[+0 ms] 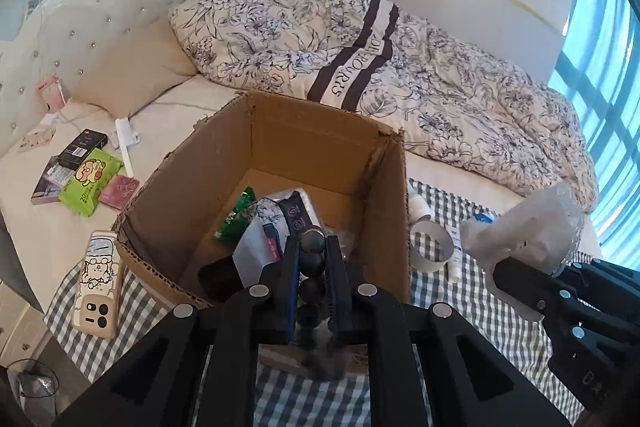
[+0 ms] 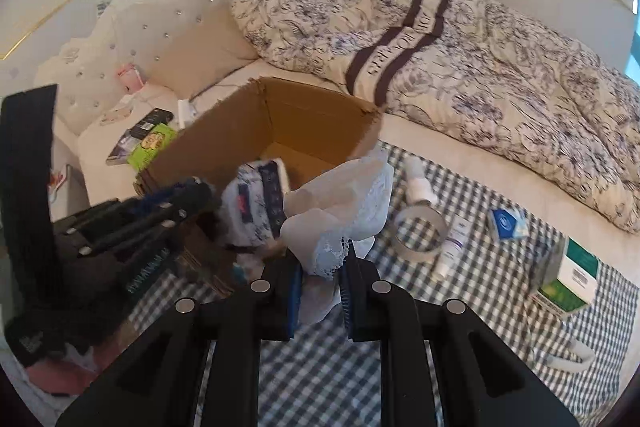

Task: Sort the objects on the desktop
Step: 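Carry the bracelet and the white bag over the cardboard box with both tools, then open both tools to drop the bracelet and the bag into the box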

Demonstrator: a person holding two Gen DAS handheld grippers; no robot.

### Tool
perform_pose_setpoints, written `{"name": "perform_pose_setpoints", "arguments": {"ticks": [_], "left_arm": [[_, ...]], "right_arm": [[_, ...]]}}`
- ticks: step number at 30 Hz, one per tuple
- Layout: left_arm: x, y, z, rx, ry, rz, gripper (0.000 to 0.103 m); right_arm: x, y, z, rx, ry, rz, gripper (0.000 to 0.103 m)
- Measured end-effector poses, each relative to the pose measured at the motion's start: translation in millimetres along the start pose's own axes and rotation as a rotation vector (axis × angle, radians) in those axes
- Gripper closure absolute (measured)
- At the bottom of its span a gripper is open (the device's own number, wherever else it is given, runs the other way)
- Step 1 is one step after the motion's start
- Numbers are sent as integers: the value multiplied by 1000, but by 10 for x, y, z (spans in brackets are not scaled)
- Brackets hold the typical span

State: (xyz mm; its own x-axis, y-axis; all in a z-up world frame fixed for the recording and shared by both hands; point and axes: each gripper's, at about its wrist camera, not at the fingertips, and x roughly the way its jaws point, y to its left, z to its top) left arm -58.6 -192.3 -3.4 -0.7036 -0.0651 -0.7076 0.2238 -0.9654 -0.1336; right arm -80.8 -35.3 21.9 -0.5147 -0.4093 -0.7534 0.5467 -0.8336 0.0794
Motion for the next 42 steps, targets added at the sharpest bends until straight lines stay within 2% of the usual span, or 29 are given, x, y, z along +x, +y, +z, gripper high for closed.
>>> {"name": "perform_pose_setpoints", "arguments": {"ticks": [10, 21, 31, 33, 34, 36, 37, 38, 40, 42], "left_arm": [[117, 192, 126, -37, 4, 20, 91], [342, 378, 198, -53, 32, 43, 91], [568, 509, 199, -59, 69, 55, 91], [594, 518, 192, -56, 67, 60, 89], [602, 525, 191, -57, 64, 65, 82], [614, 569, 199, -77, 62, 73, 59], [613, 612, 203, -101, 58, 82, 40], [606, 658, 208, -128, 53, 84, 29], [571, 715, 218, -171, 39, 60, 24], [549, 701, 227, -173, 38, 56, 21]], "right_arm": [[206, 255, 188, -40, -2, 64, 87], [578, 408, 219, -57, 58, 102, 87], [892, 439, 310, -70, 63, 91, 88], [906, 428, 326, -66, 55, 89, 82], [902, 415, 334, -62, 47, 85, 75], [892, 367, 349, -47, 35, 67, 69], [882, 321, 358, -30, 32, 68, 62], [865, 269, 367, -7, 26, 70, 50], [801, 178, 378, 33, 5, 95, 36], [732, 155, 386, 45, -9, 109, 36]]}}
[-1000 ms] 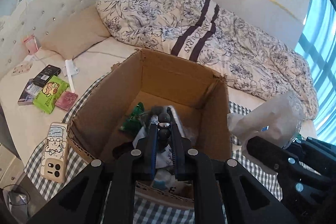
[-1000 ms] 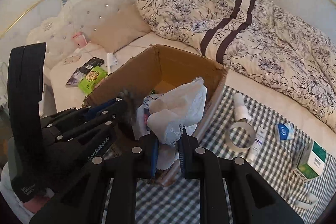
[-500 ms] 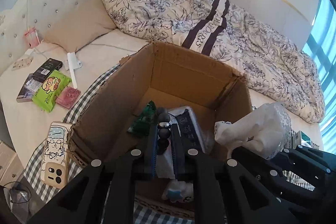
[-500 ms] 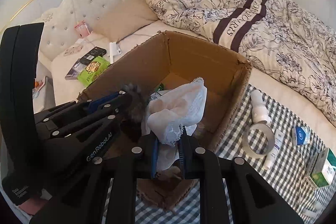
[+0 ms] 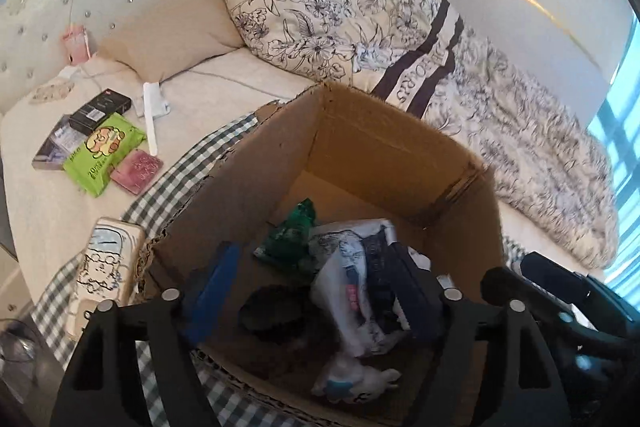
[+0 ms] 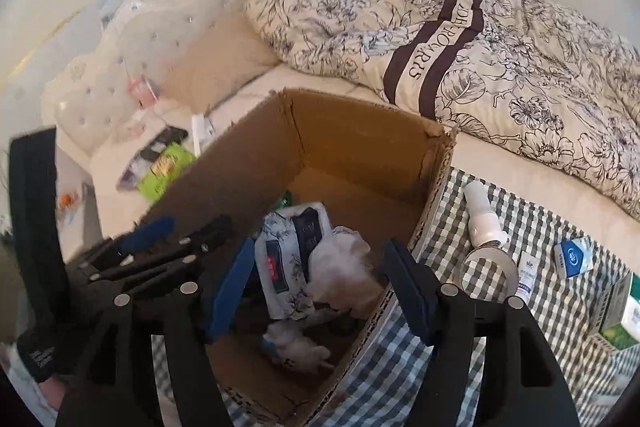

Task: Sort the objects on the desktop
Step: 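Open both tools to drop the bracelet and the bag into the box, then move both tools back over the white tube and foam strip on the cloth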

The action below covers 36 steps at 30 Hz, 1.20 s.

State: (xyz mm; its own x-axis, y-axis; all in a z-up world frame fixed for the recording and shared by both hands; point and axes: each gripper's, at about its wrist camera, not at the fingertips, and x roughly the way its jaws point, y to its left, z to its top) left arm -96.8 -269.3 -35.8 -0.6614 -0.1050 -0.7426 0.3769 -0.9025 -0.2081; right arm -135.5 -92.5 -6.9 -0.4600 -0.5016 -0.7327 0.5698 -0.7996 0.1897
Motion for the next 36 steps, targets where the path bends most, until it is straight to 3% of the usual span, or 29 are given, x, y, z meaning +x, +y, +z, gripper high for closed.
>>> {"name": "perform_pose_setpoints", "arguments": {"ticks": [17, 26, 36], "left_arm": [[-520, -685, -203, 114, -50, 19, 15], [-653, -1255, -381, 152, -62, -40, 15], [-514, -1817, -668, 241, -9, -96, 14]], "right_arm": [[-796, -347, -152, 44, -95, -20, 36], [-1270, -953, -394, 108, -122, -94, 36], [-1520, -1731, -724, 244, -117, -216, 35]]}}
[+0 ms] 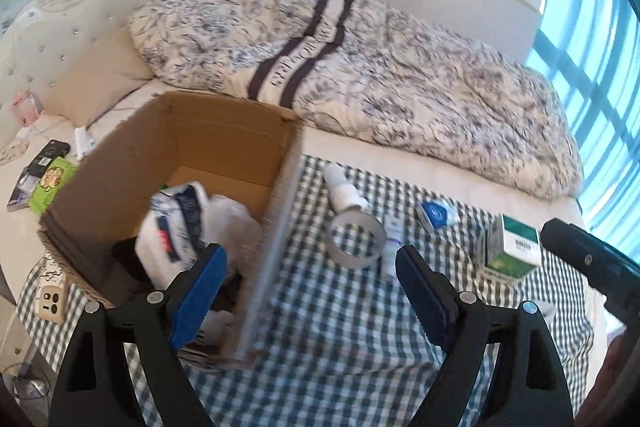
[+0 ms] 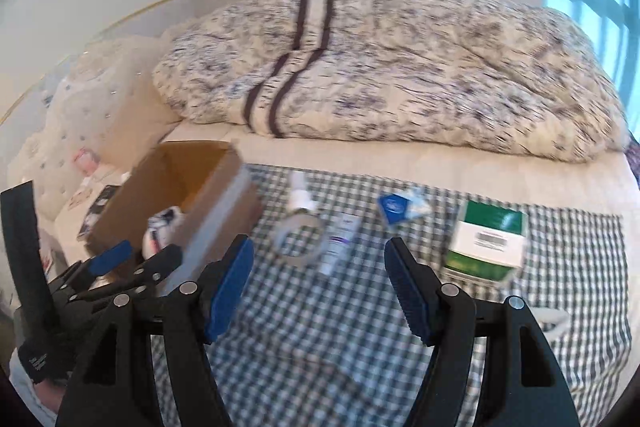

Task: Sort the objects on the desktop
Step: 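Move both tools back over the white tube and foam strip on the cloth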

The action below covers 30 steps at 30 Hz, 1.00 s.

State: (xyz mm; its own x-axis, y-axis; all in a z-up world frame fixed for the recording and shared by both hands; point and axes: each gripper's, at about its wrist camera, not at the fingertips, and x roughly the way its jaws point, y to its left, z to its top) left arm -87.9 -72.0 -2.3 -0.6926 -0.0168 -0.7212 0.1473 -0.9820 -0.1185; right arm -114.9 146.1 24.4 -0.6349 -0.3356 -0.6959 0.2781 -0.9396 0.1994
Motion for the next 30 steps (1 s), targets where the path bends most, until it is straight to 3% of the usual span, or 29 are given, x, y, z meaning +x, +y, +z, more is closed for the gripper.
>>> {"name": "perform_pose_setpoints", "arguments": {"ticks": [14, 30], "left_arm": [[559, -652, -320, 45, 69, -70, 14], [1058, -1405, -739, 124, 156, -96, 14]], "right_arm": [[225, -834, -370, 85, 80, -122, 35], [264, -2086, -761, 231, 165, -280, 35]]}}
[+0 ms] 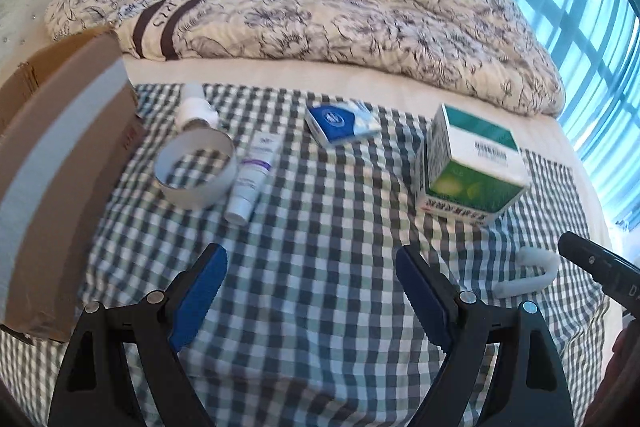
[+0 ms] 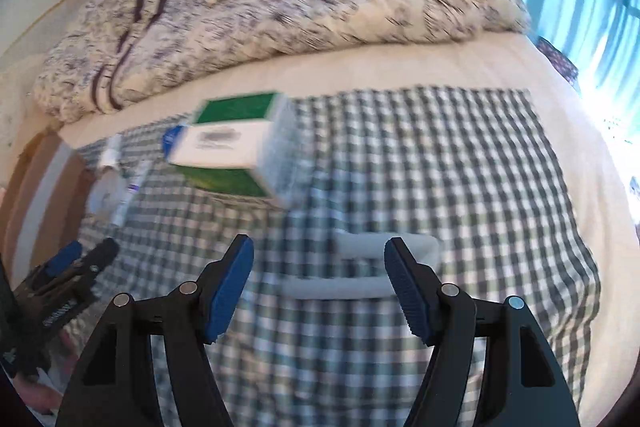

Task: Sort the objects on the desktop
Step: 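Move both tools back over the white tube and foam strip on the cloth, then grasp the white BOP tube with the left tool while the right tool grasps the white foam strip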

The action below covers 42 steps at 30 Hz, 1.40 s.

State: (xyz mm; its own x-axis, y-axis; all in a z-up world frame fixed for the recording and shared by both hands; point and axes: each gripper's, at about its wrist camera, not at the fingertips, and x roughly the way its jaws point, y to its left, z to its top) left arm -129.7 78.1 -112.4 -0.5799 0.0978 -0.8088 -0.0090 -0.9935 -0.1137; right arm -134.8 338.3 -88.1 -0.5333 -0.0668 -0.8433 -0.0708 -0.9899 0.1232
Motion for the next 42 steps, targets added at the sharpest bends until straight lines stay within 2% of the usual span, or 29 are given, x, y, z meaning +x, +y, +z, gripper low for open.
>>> {"name": "perform_pose_setpoints", "arguments": {"ticks": [3, 7, 13, 16, 19, 20, 22, 27, 32, 33, 34, 35, 36, 37, 38, 42], "left_arm": [[79, -29, -34, 8, 17, 10, 14], [143, -6, -48, 1, 22, 27, 14], [265, 118, -43, -25, 39, 48, 14], [340, 205, -27, -52, 45, 51, 14], [429, 279, 1, -76, 51, 55, 14], [462, 297, 11, -80, 53, 55, 14], [529, 325, 33, -83, 55, 50, 14], [716, 402, 98, -98, 57, 31, 14], [834, 397, 191, -75, 55, 52, 15], [856, 411, 216, -79, 53, 57, 17], [882, 427, 241, -81, 54, 63, 25], [915, 443, 273, -79, 54, 77, 39], [943, 453, 297, -74, 54, 93, 47], [959, 463, 318, -67, 52, 107, 64], [968, 482, 345, -64, 52, 114, 78], [942, 564, 366, -87, 62, 83, 79]], "right_arm": [[148, -226, -66, 45, 35, -52, 35], [364, -419, -111, 94, 95, -79, 35], [535, -415, -120, 99, 131, -105, 38], [571, -368, -112, 91, 131, -126, 48], [576, -323, -100, 73, 122, -130, 68], [561, -298, -112, 62, 113, -144, 80], [529, -284, -107, 53, 98, -172, 94], [532, -355, -89, 82, 100, -155, 94], [551, -339, -97, 78, 98, -151, 94], [549, -326, -90, 75, 97, -152, 94], [543, -316, -85, 72, 93, -155, 94], [547, -306, -75, 68, 95, -156, 94], [546, -301, -70, 68, 94, -155, 94], [542, -299, -69, 69, 91, -155, 94], [545, -297, -66, 70, 91, -153, 94], [526, -266, -68, 67, 88, -144, 94]]}}
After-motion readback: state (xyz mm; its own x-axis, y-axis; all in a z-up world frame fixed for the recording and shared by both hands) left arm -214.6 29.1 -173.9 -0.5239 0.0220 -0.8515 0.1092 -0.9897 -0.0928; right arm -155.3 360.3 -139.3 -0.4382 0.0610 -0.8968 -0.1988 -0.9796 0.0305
